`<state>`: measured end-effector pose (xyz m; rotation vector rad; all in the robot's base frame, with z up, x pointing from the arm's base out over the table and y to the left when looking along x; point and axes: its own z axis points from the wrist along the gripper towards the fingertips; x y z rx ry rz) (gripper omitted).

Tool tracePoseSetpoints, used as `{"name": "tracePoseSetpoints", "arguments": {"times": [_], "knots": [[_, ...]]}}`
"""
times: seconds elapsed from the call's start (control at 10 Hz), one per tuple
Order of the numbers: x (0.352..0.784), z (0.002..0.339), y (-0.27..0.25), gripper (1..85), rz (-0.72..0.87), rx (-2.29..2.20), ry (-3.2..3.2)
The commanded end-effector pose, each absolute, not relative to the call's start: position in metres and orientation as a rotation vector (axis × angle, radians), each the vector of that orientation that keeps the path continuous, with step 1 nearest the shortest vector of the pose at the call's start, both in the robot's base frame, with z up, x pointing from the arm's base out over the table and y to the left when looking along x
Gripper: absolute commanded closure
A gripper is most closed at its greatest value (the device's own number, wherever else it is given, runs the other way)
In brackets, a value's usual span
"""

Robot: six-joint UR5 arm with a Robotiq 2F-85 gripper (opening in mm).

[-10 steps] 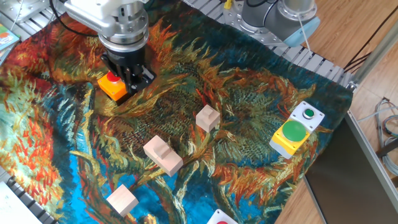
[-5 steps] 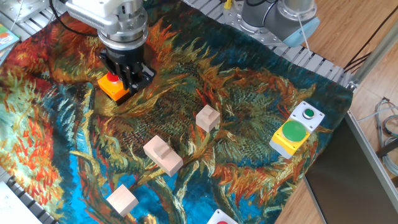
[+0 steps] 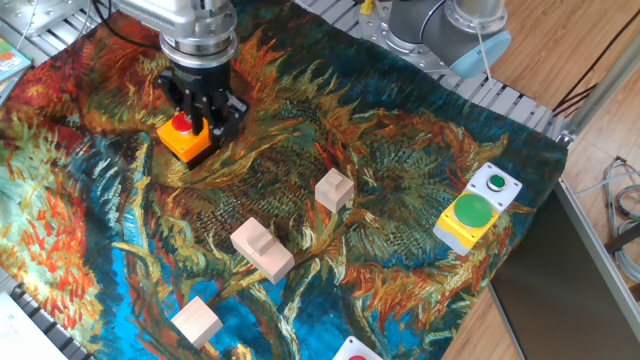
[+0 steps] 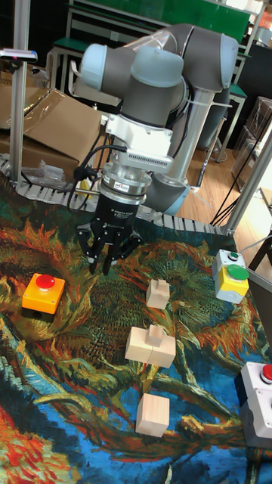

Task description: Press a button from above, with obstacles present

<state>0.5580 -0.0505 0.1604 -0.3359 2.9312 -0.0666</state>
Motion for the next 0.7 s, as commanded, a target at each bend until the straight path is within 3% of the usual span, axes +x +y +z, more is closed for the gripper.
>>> {"name": "tracePoseSetpoints", "arguments": {"times": [0.0,0.2,0.6], "knots": [[0.566,0.161,-0.042,62.7,-0.003,-0.286,2.883],[0.562,0.161,-0.063,66.3,-0.126,-0.342,2.899],[0.533,0.157,-0.073,68.0,-0.093,-0.345,3.008]]}}
